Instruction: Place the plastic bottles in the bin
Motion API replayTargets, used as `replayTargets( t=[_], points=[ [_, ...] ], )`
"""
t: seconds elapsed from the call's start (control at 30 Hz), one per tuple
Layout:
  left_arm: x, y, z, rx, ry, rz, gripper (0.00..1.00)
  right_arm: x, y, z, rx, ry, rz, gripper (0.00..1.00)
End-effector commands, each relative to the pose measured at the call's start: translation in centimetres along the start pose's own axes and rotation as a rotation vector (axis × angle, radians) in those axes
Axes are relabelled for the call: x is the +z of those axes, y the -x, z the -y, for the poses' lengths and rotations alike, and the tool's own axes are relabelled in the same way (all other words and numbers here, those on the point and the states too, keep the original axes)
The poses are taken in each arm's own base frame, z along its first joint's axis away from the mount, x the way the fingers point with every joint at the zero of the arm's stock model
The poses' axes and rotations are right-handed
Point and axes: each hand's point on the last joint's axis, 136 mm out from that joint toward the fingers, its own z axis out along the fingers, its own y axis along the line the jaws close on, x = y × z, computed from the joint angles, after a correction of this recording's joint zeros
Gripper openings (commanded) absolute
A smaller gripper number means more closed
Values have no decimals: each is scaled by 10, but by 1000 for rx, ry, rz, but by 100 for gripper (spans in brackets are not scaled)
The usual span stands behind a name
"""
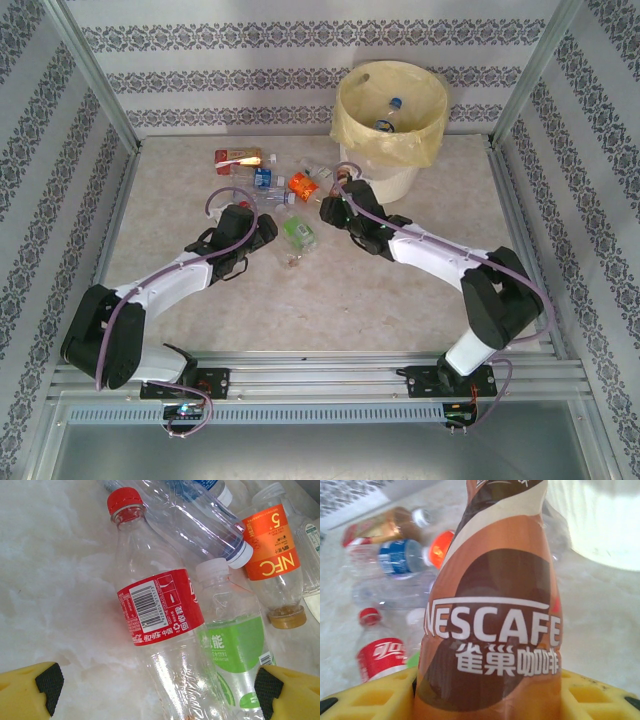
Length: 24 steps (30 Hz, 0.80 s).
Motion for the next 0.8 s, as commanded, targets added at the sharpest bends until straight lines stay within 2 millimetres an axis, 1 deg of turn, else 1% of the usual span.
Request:
replayTargets(
  t=[0.0, 0.2, 0.3, 0.37, 0.43, 0.63, 0.7, 0.77],
  points=[
    [0, 6, 5, -5, -5, 0, 99, -17, 17, -31, -104, 133, 50, 46],
    [4, 6, 12, -3, -22, -16, 99, -45, 44, -67, -207, 272, 118, 46],
    [6, 6, 16, 1, -32, -23, 99, -63, 59, -88, -264, 355, 153, 46],
    [8, 5, 18, 3, -38, -30, 99, -76, 71, -101, -298, 403, 181, 46],
    [10, 5, 20, 2, -45, -34, 99, -85, 84, -109, -312, 431, 210, 46],
    [13, 5, 31, 12, -80, -43, 99, -106, 133, -120, -333, 466, 312, 46],
    [15, 5, 30, 12, -76, -45, 99, -110, 149, -119, -344, 465, 338, 46],
    [15, 5, 30, 12, -70, -47, 99, -111, 167, -113, -354, 430, 363, 46]
  ],
)
